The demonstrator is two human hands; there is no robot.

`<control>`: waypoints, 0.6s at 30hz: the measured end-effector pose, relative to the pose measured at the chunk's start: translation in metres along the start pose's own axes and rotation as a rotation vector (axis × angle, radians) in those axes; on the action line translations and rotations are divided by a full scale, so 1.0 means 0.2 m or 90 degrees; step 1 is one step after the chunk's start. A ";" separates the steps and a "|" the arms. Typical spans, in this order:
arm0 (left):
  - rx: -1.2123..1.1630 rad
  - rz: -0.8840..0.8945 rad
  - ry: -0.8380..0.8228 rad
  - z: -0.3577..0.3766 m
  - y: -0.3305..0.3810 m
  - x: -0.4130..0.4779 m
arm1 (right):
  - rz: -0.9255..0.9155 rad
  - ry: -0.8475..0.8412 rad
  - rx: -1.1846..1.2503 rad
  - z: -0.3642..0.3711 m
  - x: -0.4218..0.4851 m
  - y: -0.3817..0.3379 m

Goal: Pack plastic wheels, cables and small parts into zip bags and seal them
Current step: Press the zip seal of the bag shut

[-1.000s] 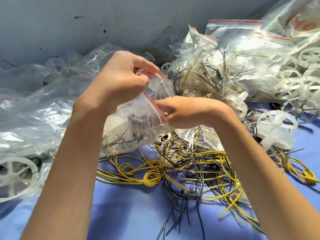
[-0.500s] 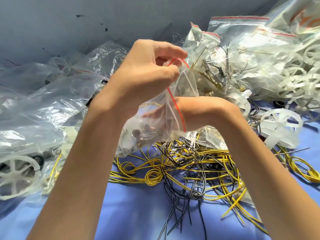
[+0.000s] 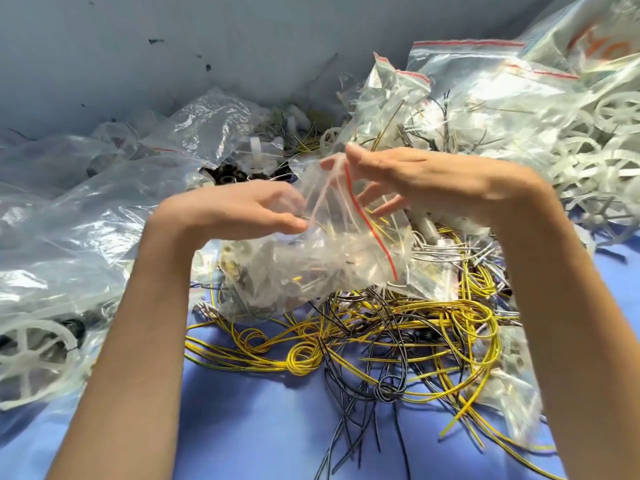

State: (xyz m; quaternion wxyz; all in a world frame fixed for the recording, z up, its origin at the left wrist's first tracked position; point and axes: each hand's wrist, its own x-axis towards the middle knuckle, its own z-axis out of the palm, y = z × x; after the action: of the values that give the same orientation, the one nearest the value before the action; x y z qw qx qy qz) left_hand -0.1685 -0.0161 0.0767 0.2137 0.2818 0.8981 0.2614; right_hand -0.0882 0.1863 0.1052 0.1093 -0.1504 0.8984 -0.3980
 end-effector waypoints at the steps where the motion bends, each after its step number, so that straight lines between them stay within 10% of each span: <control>1: 0.043 -0.016 0.002 0.00 -0.01 0.00 | 0.010 -0.007 0.001 -0.02 -0.01 0.00; 8: 0.207 -0.042 0.045 0.02 -0.01 0.04 | 0.029 -0.112 -0.382 -0.03 -0.01 0.08; 18: 0.057 0.022 0.070 -0.15 0.14 -0.30 | -0.102 0.169 0.102 -0.09 -0.04 0.07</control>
State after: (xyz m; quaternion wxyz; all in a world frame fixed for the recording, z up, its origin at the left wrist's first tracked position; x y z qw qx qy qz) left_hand -0.1285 -0.0444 0.1301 0.1464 0.2916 0.9144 0.2396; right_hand -0.0894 0.2105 0.1061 -0.0306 -0.1588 0.8553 -0.4922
